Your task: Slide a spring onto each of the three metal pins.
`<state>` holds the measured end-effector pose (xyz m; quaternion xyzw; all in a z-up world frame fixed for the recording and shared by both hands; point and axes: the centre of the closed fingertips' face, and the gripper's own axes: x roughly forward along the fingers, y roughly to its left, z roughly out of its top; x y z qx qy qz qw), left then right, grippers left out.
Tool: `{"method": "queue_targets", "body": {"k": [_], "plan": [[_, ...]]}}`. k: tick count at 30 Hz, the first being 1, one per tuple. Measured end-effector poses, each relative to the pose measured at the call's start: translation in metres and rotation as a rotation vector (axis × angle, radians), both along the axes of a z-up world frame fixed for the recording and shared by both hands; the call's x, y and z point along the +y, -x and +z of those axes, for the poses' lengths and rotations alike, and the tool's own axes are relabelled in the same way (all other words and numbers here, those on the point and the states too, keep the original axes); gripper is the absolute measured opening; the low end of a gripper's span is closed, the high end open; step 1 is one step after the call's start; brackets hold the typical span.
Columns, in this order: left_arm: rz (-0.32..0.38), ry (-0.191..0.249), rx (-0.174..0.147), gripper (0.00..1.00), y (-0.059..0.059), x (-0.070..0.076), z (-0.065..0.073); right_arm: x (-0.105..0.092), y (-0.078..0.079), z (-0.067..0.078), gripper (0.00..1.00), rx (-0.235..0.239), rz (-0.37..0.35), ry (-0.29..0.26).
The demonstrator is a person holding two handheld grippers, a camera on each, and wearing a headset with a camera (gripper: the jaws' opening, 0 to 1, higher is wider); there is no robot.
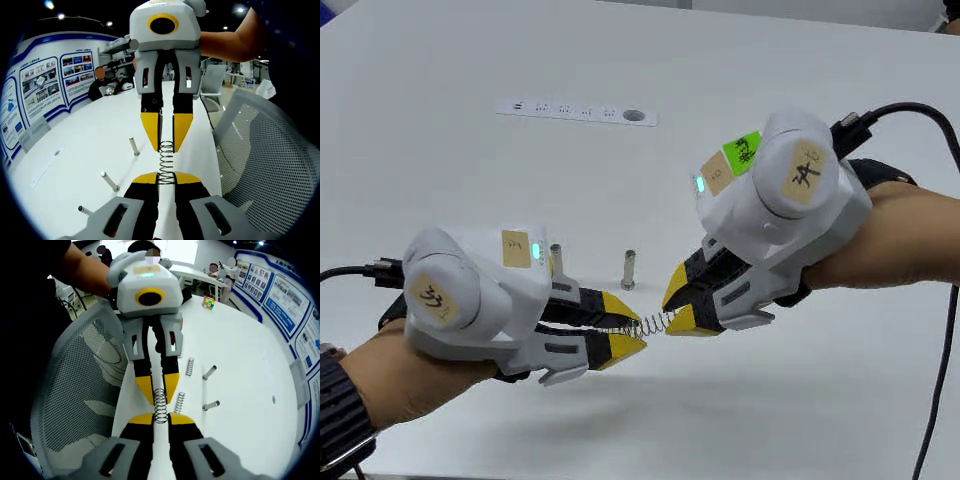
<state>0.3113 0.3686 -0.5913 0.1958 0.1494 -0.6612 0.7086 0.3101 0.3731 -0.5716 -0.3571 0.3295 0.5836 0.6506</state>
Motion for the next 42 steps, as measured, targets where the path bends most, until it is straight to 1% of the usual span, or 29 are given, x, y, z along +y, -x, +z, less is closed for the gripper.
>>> {"method": "queue_targets", "body": {"k": [3,5,9,12,13,14,17,18,20,21,22,25,29,30,31,32,34,37,41,42], "plan": [[-0.003,-0.002,0.000,0.11,0.002,0.000,-0.001,0.009,0.002,0.009,0.11,-0.005,0.007,-0.028],[-0.005,0.004,0.001,0.11,0.002,-0.002,-0.001,0.015,0.003,0.014,0.11,-0.012,0.015,-0.039],[-0.005,0.012,-0.001,0.11,0.002,-0.004,0.001,0.023,0.005,0.019,0.11,-0.028,0.031,-0.043],[-0.006,0.012,-0.006,0.11,0.001,-0.004,0.002,0.024,0.004,0.018,0.11,-0.027,0.026,-0.044],[-0.005,0.011,-0.006,0.11,0.000,-0.004,0.002,0.023,0.003,0.017,0.12,-0.009,0.009,-0.041],[-0.004,0.010,-0.007,0.11,0.000,-0.003,0.001,0.022,0.003,0.016,0.12,-0.002,0.002,-0.035],[-0.001,0.008,-0.007,0.11,-0.001,-0.003,0.001,0.019,0.003,0.011,0.14,-0.004,0.001,-0.009],[0.005,0.001,-0.012,0.11,-0.002,-0.003,0.001,0.018,0.003,0.010,0.15,0.005,-0.005,0.000],[0.012,-0.013,-0.017,0.11,-0.004,-0.003,0.000,0.018,0.003,0.008,0.16,0.007,-0.009,0.007],[0.014,-0.022,-0.022,0.11,-0.004,-0.004,-0.001,0.017,0.001,0.006,0.16,0.005,-0.018,0.024],[0.012,-0.027,-0.025,0.11,-0.004,-0.005,-0.001,0.016,0.000,0.005,0.16,-0.005,-0.018,0.032],[0.001,-0.034,-0.035,0.11,-0.002,-0.008,0.000,0.016,-0.003,0.003,0.16,0.002,-0.024,0.042],[-0.002,-0.021,-0.035,0.11,-0.003,-0.012,0.007,0.014,-0.002,-0.001,0.14,0.014,-0.025,0.059],[0.001,-0.009,-0.030,0.11,-0.003,-0.014,0.010,0.013,-0.002,-0.002,0.13,0.017,-0.025,0.064],[0.001,-0.011,-0.028,0.11,-0.004,-0.015,0.010,0.013,-0.001,-0.002,0.13,0.015,-0.022,0.066],[-0.001,-0.015,-0.038,0.11,-0.004,-0.014,0.009,0.012,-0.002,-0.001,0.13,0.014,-0.024,0.066],[-0.002,-0.013,-0.034,0.11,-0.003,-0.015,0.010,0.010,-0.001,-0.001,0.13,0.024,-0.031,0.062],[-0.001,-0.008,-0.033,0.11,-0.004,-0.015,0.010,0.009,-0.002,-0.001,0.12,0.022,-0.031,0.067],[0.007,0.003,-0.017,0.11,-0.004,-0.016,0.010,0.009,-0.003,-0.001,0.12,0.018,-0.035,0.070],[0.009,0.005,-0.018,0.12,-0.004,-0.015,0.010,0.009,-0.003,-0.001,0.12,0.018,-0.038,0.071]]}}
